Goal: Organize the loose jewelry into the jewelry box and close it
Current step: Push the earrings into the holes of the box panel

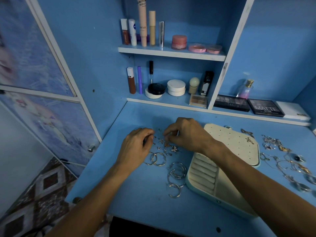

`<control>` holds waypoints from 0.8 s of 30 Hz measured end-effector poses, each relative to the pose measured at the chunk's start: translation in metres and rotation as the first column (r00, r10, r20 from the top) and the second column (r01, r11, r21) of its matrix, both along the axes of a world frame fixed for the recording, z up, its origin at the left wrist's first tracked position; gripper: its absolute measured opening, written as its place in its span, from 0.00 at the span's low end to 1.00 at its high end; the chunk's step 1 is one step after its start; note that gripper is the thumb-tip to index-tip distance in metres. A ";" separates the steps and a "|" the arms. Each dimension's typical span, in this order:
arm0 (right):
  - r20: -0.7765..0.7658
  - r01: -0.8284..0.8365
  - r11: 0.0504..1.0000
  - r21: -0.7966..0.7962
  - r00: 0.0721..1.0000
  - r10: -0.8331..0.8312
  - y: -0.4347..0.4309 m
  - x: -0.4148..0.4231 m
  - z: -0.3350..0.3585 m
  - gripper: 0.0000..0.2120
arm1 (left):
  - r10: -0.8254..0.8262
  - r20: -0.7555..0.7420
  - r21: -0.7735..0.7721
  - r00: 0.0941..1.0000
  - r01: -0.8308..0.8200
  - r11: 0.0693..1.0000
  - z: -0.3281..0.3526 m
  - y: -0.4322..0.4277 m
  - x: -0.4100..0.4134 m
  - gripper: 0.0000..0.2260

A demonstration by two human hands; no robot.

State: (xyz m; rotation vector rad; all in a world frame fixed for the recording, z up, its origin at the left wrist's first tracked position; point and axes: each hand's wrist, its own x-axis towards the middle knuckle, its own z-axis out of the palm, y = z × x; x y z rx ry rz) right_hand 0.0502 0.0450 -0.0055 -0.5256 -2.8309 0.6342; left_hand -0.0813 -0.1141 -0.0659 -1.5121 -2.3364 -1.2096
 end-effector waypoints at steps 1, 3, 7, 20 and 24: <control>0.028 -0.017 1.000 0.019 0.999 0.016 -0.003 -0.003 0.001 0.09 | 0.003 0.003 -0.004 1.000 -0.003 1.000 0.000 0.000 0.000 0.07; 0.088 -0.035 0.997 0.068 0.996 0.029 -0.009 -0.008 0.001 0.10 | 0.010 0.001 -0.013 1.000 -0.010 1.000 0.000 0.000 0.000 0.07; 0.119 -0.045 0.993 0.106 0.992 0.033 -0.012 -0.013 -0.004 0.08 | 0.005 0.007 -0.015 1.000 -0.005 1.000 0.000 0.000 0.000 0.07; -0.110 0.036 0.936 -0.349 0.991 -0.079 0.002 -0.007 0.007 0.07 | -0.011 0.158 0.058 0.987 0.002 0.998 0.007 -0.004 0.001 0.06; -0.080 0.060 0.842 -0.536 0.989 -0.121 0.000 -0.003 0.007 0.06 | -0.022 0.140 0.062 0.990 0.013 0.998 0.008 -0.004 0.002 0.07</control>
